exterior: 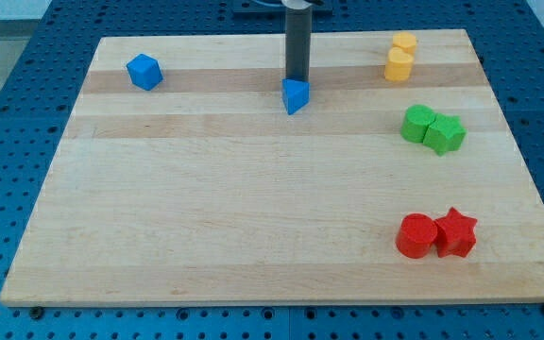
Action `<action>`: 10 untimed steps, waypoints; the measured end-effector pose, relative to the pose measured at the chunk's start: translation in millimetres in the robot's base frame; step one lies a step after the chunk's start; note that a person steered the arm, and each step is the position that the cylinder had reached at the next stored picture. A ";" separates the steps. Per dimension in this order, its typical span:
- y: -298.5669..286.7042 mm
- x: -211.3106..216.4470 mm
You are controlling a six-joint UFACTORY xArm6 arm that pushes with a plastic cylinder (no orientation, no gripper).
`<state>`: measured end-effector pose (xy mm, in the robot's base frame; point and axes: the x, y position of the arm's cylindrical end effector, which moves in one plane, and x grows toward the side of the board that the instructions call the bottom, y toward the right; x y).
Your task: Push the blue triangle towards the yellow heart
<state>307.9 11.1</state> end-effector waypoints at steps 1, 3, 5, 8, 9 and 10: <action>-36.5 1.2; -71.8 37.1; -27.8 37.1; 52.0 31.4; 4.0 30.9; -32.8 24.3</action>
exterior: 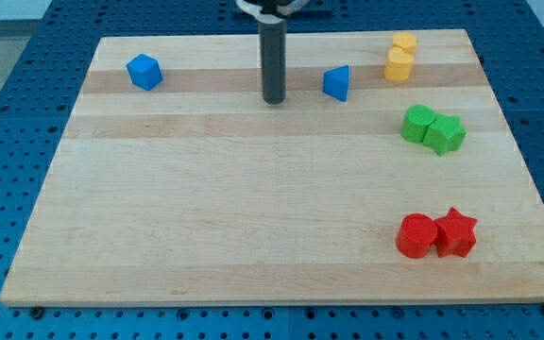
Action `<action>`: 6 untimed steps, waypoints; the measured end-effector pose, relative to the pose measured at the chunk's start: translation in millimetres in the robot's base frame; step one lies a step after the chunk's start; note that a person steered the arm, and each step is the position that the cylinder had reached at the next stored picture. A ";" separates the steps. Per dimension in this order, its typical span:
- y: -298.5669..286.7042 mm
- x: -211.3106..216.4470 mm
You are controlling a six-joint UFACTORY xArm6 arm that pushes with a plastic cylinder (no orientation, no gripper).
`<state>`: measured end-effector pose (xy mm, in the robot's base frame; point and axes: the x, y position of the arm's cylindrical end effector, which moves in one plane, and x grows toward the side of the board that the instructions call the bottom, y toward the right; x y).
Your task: Push the blue triangle towards the yellow heart
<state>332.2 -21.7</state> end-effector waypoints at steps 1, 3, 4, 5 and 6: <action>24.4 -7.3; 57.6 -12.9; 69.5 -13.4; 94.5 -17.4; 118.3 -20.0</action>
